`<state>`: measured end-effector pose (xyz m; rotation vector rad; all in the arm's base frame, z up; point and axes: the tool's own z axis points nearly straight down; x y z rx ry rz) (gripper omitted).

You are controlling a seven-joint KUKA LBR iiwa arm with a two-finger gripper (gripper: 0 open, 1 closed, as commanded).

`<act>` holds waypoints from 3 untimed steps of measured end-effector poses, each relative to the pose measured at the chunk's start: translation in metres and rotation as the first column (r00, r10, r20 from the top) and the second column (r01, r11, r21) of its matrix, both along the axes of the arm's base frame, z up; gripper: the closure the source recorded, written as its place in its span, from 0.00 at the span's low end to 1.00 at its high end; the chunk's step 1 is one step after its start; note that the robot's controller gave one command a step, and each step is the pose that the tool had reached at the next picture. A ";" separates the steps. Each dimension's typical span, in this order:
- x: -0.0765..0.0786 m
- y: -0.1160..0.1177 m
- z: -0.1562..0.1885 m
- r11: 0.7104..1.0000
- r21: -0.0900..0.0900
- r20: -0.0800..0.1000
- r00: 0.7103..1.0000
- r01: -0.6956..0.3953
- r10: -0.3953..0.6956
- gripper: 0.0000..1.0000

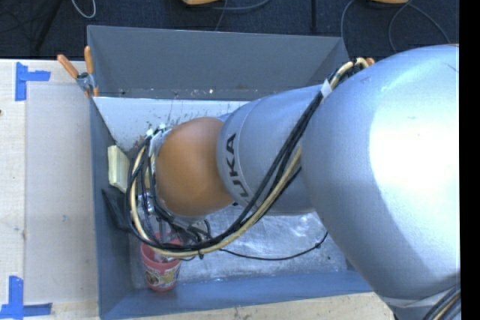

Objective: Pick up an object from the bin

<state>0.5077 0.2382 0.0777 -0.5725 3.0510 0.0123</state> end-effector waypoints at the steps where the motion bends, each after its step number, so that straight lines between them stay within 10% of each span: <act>1: -0.007 -0.001 -0.001 1.000 -0.012 -0.032 0.999 -0.002 0.002 1.00; 2: 0.000 0.000 -0.001 1.000 0.001 -0.001 1.000 0.002 -0.002 0.00; 3: -0.009 -0.001 -0.002 1.000 -0.014 -0.037 0.999 0.000 0.000 1.00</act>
Offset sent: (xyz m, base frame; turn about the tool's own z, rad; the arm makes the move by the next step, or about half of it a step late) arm 0.0000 0.0000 0.0000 0.0000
